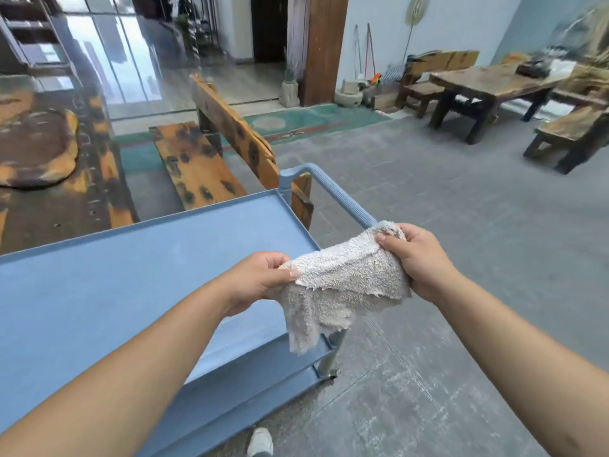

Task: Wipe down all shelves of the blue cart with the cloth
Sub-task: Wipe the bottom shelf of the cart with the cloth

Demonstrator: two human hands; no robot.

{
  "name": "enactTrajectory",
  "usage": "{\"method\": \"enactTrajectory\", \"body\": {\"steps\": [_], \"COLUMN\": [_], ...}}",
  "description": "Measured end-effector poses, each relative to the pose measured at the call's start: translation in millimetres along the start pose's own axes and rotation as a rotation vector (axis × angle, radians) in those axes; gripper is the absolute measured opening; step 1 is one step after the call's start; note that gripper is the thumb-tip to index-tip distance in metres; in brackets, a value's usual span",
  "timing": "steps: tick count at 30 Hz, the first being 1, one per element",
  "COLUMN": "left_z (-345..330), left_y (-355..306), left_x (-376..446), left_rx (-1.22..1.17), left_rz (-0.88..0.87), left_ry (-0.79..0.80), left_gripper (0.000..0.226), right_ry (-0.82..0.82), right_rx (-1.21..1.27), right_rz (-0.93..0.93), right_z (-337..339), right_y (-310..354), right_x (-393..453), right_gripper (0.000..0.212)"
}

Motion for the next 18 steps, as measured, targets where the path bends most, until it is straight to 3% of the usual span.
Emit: {"method": "enactTrajectory", "body": {"steps": [5, 12, 18], "left_z": [3.3, 11.4, 23.9], "left_y": [-29.5, -40.7, -35.9], "left_x": [84.2, 186.0, 254.8], "left_rx": [-0.075, -0.259, -0.418], "left_rz": [-0.053, 0.023, 0.069], "left_ry": [0.030, -0.004, -0.184], "left_gripper": [0.002, 0.006, 0.009], "right_ry": [-0.094, -0.196, -0.051], "right_rx": [-0.058, -0.385, -0.306], "right_rz": [0.022, 0.085, 0.000], "right_z": [32.1, 57.8, 58.1], "right_y": [19.0, 36.5, 8.2], "right_x": [60.3, 158.7, 252.7], "right_gripper": [0.004, 0.007, 0.008]}}
Point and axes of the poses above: each hand's wrist, its own x-axis towards the middle knuckle, its own z-axis out of the back of the hand, y = z × x, the point moved 7 cm from there along x, towards the middle knuckle, and after that the axes turned 1 degree about -x, right-handed, at the moved point
